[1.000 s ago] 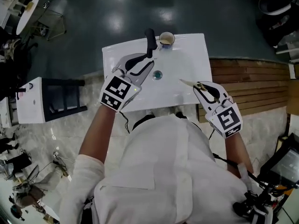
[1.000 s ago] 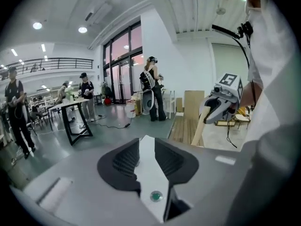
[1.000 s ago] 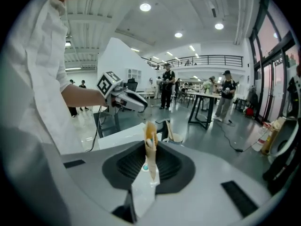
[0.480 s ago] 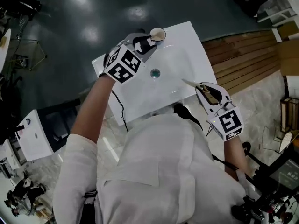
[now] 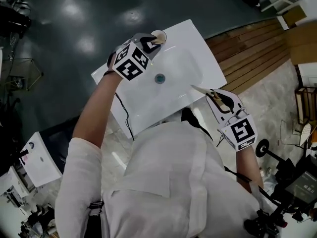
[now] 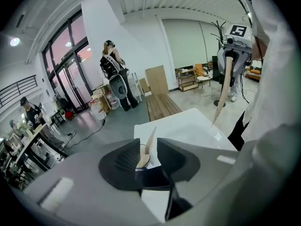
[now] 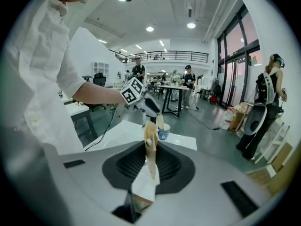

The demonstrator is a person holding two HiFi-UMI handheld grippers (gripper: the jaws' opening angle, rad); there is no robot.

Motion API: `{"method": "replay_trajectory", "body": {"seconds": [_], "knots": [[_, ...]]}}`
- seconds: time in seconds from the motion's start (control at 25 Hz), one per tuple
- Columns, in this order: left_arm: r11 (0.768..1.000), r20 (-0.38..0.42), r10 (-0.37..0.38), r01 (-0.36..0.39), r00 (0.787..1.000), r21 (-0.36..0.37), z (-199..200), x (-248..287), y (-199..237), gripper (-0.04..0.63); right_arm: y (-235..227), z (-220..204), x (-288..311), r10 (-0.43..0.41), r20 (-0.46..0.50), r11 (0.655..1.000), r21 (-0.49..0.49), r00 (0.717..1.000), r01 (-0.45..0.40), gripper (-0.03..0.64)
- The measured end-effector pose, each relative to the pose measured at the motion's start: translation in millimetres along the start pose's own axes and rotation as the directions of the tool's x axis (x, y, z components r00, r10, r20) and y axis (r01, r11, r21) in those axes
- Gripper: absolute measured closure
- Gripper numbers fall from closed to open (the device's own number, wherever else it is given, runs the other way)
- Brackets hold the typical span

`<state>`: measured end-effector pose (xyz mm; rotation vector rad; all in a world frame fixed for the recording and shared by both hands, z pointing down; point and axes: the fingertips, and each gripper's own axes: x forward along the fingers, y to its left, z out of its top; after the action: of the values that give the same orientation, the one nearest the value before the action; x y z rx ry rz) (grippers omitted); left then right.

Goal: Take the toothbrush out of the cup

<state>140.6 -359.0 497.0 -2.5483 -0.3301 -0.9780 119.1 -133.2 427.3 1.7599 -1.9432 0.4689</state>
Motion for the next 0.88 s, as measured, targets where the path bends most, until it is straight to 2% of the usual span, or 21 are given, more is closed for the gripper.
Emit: {"method": "replay_trajectory", "body": {"seconds": [0.12, 0.24, 0.48, 0.88], "knots": [[1.0, -0.011, -0.013, 0.013, 1.0, 0.01, -1, 3, -1, 0.487, -2, -1, -1, -0.011, 0.0, 1.0, 0.011, 1.0, 0.011, 0.563], [0.999, -0.022, -0.008, 0.009, 1.0, 0.031, -1, 5, 0, 0.55, -1, -2, -2, -0.015, -0.002, 1.0, 0.013, 1.0, 0.015, 0.563], [0.999, -0.011, 0.017, -0.017, 1.0, 0.036, 0, 5, 6, 0.583, -4, -1, -1, -0.015, 0.003, 1.0, 0.018, 1.0, 0.015, 0.563], [0.997, 0.023, 0.073, -0.073, 0.997, 0.001, 13, -14, 19, 0.588, -2, 4, -2, -0.008, 0.018, 1.0, 0.007, 1.0, 0.008, 0.563]]}}
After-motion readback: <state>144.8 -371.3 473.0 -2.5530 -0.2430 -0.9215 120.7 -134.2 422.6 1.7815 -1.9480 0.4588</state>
